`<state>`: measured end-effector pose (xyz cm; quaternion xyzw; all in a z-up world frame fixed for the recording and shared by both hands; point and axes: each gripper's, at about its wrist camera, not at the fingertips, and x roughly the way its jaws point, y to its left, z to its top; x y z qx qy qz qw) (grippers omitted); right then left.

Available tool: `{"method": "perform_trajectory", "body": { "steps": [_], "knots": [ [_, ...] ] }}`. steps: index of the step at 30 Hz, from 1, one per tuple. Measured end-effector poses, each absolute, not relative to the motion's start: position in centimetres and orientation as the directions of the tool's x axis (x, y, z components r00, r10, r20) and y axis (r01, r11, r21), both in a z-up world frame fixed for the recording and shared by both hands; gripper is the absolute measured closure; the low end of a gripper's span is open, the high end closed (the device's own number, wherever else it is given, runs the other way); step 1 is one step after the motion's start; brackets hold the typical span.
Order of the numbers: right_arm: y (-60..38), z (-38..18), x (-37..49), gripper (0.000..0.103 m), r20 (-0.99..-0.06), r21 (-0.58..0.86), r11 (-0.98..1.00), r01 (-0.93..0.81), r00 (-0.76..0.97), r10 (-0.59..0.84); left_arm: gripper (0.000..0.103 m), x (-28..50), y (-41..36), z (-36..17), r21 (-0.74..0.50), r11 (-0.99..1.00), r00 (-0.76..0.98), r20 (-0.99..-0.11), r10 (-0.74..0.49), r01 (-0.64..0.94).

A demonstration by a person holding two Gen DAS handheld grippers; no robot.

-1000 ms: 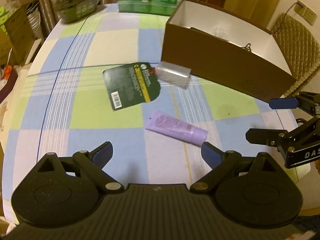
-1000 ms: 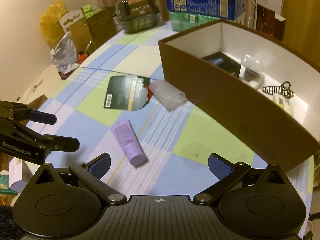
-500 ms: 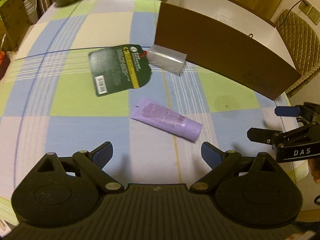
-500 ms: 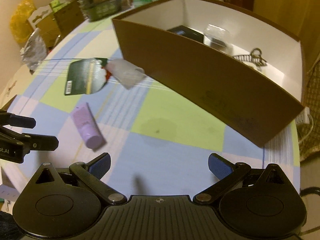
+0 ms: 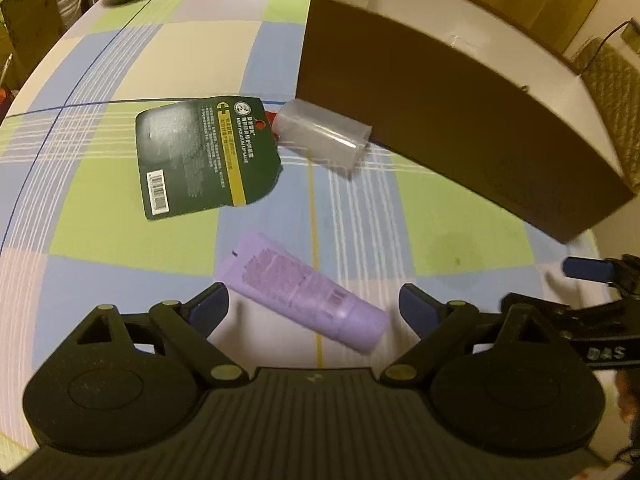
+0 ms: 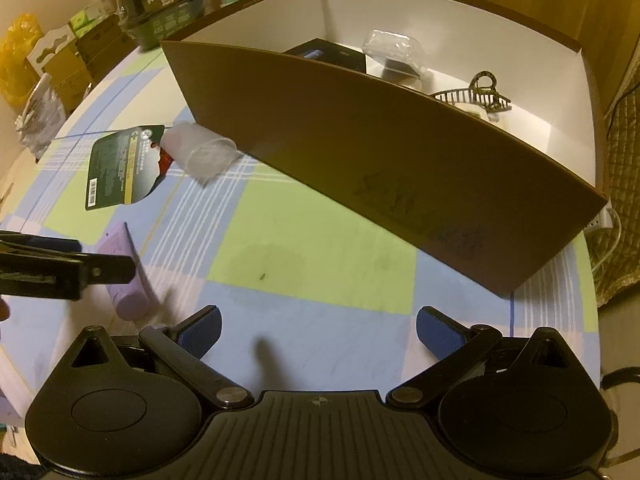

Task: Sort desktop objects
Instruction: 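Grasp the purple tube with the left tool while the right tool grasps the clear cup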

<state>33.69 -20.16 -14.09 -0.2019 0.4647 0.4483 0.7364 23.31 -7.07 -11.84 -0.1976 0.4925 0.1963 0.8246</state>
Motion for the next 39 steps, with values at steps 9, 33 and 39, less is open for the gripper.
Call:
{"method": "perform_trajectory", "body": {
  "steps": [9,33,39],
  "knots": [
    [-19.1,-14.8,34.0,0.002,-0.861,0.156,0.496,-0.854,0.129,0.492,0.058,23.2,-6.3,-13.5,-0.079,0.859,0.393,-0.908,0.148,-0.505],
    [-8.3,-15.6,31.5,0.057,-0.733,0.203,0.287,-0.936,0.049,0.679,0.076,14.3,2.8,-12.7,0.03,0.711,0.3,-0.893,0.334,-0.703],
    [-6.1,-16.8,32.6,0.073,-0.727,0.278,0.334,-0.901,0.03,0.686,0.076,14.4,4.0,-12.8,0.03,0.704,0.303,-0.889,0.344,-0.71]
  ]
}}
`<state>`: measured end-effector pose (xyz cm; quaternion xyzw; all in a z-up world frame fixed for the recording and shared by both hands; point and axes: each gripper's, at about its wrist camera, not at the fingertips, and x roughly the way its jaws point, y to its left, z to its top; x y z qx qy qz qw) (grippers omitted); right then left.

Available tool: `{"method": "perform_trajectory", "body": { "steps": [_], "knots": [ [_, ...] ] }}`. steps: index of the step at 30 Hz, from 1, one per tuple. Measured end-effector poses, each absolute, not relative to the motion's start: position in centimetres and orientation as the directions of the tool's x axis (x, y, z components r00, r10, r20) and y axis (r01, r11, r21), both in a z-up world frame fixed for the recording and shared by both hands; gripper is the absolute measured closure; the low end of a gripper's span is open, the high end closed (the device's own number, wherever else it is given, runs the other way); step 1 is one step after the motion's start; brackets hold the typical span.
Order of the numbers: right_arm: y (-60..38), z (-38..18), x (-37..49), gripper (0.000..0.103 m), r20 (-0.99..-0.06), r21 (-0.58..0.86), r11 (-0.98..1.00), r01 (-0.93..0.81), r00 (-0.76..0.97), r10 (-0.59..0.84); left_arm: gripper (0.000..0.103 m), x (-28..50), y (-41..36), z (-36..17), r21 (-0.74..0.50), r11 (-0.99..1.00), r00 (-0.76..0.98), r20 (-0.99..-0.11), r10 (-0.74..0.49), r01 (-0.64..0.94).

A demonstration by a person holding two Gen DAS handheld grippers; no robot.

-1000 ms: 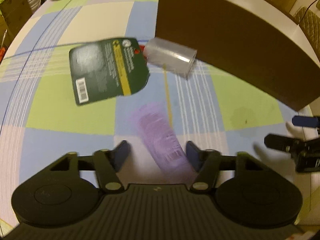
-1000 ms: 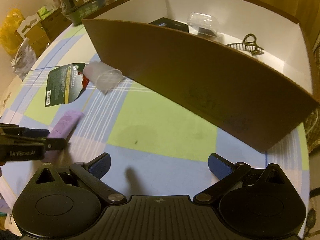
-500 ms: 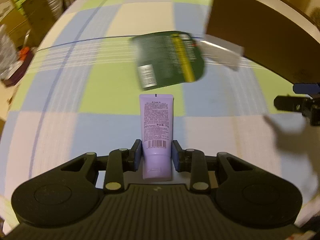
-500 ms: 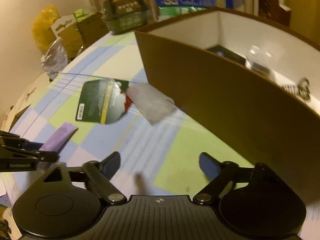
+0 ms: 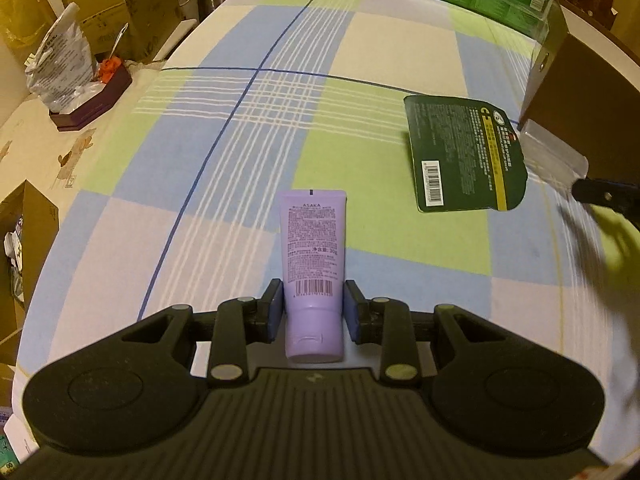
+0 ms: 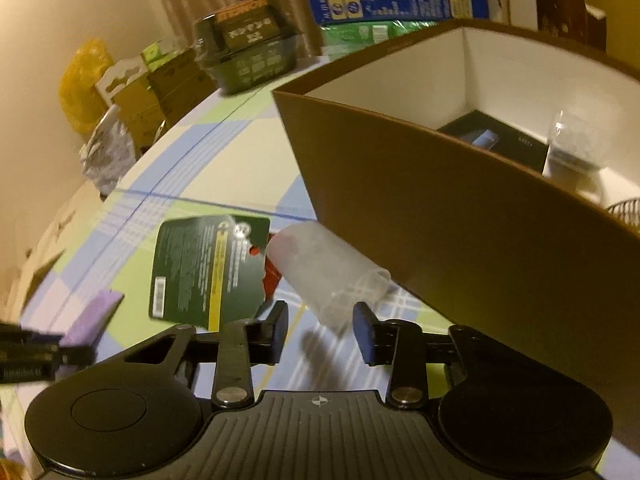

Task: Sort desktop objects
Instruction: 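Grasp the purple tube with the left tool while the right tool grasps the clear cup, then lift the purple tube and clear cup toward the brown box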

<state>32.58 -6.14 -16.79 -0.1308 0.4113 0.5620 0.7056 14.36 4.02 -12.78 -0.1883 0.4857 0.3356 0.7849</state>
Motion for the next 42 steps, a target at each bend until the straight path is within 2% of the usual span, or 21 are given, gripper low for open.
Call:
{"method": "perform_trajectory", "body": {
  "steps": [4,12,19,30,42],
  "knots": [
    [-5.9,-17.0,33.1,0.088,-0.679,0.344,0.348,-0.872,0.025,0.734,0.076,14.5,4.4,-12.9,0.025,0.713,0.313,-0.887,0.338,-0.701],
    [-7.1,-15.7,32.2,0.102,-0.652,0.355,0.325,-0.877,0.017,0.758,0.073,15.0,4.5,-13.0,0.039,0.758,0.325,-0.888,0.325,-0.651],
    [-9.9,-13.9,30.9,0.103,-0.664,0.304,0.32,-0.897,0.042,0.747,0.076,15.7,3.5,-12.8,0.055,0.803,0.323,-0.898,0.3,-0.594],
    [-15.8,-12.0,30.8,0.103,-0.683,0.302,0.392,-0.869,0.09,0.725,0.077,15.8,1.1,-12.4,-0.04,0.846,0.368,-0.911,0.188,-0.531],
    [-19.3,-11.3,30.9,0.103,-0.682,0.301,0.448,-0.842,0.138,0.718,0.077,16.8,-0.9,-11.1,-0.058,0.88,0.415,-0.895,0.164,-0.471]
  ]
}}
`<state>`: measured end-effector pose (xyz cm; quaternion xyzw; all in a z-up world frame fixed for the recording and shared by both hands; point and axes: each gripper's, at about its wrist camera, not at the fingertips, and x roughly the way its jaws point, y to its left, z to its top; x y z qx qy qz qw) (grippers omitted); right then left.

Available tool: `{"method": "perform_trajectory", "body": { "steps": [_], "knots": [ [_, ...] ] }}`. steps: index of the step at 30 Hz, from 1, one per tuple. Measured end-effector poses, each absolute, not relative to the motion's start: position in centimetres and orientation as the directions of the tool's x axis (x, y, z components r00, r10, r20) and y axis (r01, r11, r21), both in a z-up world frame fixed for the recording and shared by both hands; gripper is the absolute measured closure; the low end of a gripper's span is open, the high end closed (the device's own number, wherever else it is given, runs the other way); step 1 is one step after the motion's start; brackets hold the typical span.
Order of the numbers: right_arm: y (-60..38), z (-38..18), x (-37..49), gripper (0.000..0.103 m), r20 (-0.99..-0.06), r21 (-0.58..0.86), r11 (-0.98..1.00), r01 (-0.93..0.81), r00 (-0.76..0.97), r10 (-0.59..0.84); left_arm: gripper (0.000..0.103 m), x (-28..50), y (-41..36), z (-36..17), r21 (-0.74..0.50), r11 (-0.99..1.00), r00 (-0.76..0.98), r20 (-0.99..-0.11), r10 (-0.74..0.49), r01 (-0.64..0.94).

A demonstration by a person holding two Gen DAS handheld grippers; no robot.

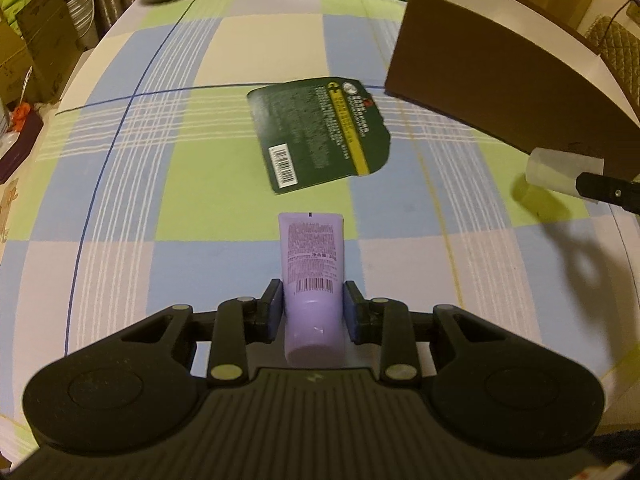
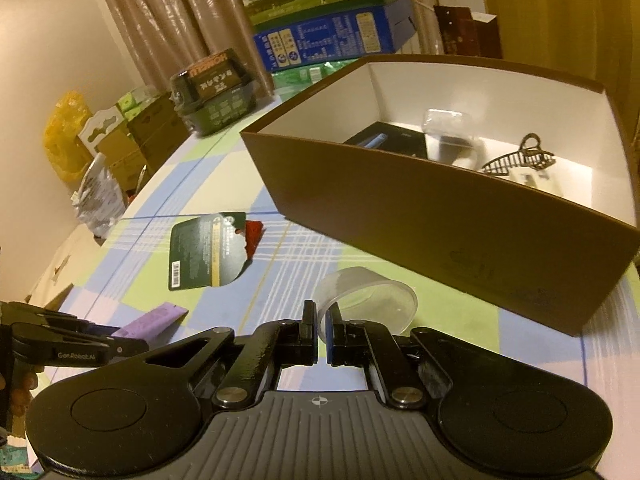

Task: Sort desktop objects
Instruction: 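Lift the purple tube and clear cup toward the brown box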

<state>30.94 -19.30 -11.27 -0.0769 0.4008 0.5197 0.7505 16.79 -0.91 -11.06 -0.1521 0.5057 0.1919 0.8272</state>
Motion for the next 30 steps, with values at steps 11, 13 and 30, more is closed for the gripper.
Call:
{"method": "perform_trajectory", "body": {
  "steps": [11,13,30],
  "knots": [
    [-20.4,-11.5,31.4,0.102,-0.692,0.299,0.468,-0.831,0.149,0.706,0.076,17.6,-1.5,-12.4,-0.044,0.883,0.366,-0.919,0.148,-0.467],
    [-20.4,-11.6,31.5,0.103,-0.696,0.3,0.467,-0.832,0.144,0.704,0.076,17.9,-1.9,-12.4,-0.018,0.892,0.366,-0.915,0.167,-0.452],
    [-20.5,-11.2,31.6,0.102,-0.693,0.285,0.434,-0.854,0.129,0.709,0.077,21.1,-4.8,-9.3,-0.033,0.937,0.472,-0.87,0.144,-0.347]
  ]
}}
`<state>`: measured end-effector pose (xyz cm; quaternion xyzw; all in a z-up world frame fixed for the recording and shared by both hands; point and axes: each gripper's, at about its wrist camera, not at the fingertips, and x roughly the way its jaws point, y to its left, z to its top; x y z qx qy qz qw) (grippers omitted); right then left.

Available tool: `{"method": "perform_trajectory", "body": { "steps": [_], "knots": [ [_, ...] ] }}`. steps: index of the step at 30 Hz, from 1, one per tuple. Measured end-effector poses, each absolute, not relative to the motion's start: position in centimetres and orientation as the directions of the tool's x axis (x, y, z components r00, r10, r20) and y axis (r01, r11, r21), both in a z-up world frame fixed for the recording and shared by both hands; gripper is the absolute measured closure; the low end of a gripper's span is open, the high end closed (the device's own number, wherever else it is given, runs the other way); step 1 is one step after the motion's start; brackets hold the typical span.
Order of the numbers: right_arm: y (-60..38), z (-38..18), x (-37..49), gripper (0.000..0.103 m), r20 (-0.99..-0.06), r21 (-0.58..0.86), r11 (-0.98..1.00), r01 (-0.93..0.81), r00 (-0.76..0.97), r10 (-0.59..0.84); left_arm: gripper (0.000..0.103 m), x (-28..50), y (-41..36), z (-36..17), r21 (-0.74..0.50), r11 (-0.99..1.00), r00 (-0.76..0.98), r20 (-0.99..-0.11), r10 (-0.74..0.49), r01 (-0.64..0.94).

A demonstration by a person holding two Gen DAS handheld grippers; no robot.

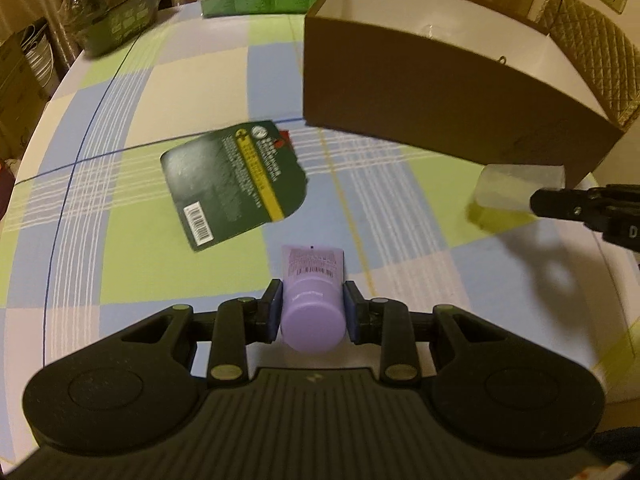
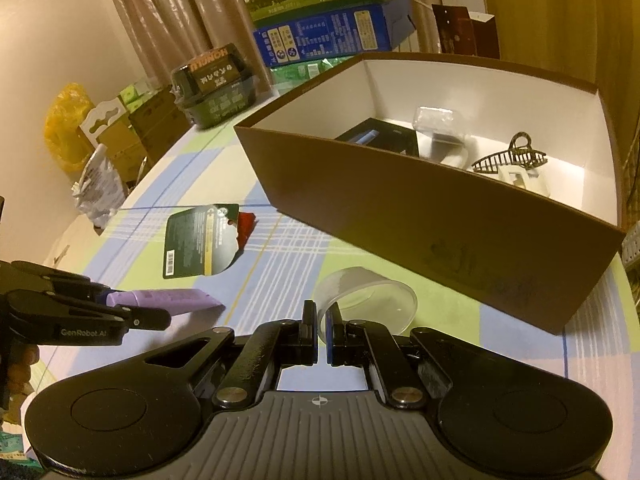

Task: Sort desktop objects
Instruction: 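Lift the purple tube and clear cup toward the brown box, then lower the purple tube and clear cup into the brown box and open both tools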

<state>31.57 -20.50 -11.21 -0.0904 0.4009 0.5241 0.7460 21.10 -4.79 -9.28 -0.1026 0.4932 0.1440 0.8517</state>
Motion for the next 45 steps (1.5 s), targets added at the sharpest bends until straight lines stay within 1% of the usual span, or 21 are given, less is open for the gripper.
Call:
{"method": "perform_trajectory", "body": {
  "steps": [11,26,45],
  "knots": [
    [-21.0,-10.2,31.6,0.102,-0.678,0.271,0.42,-0.866,0.138,0.722,0.077,21.6,-5.7,-6.8,-0.047,0.944,0.529,-0.837,0.142,-0.327],
    [-21.3,-7.8,31.1,0.102,-0.663,0.24,0.41,-0.88,0.16,0.731,0.077,21.5,-6.7,-1.9,-0.074,0.952,0.636,-0.759,0.139,-0.297],
    [-22.1,-4.2,33.3,0.102,-0.635,0.208,0.453,-0.867,0.233,0.737,0.077,25.4,-8.7,1.6,-0.096,0.979,0.725,-0.685,0.067,-0.18]
  ]
}}
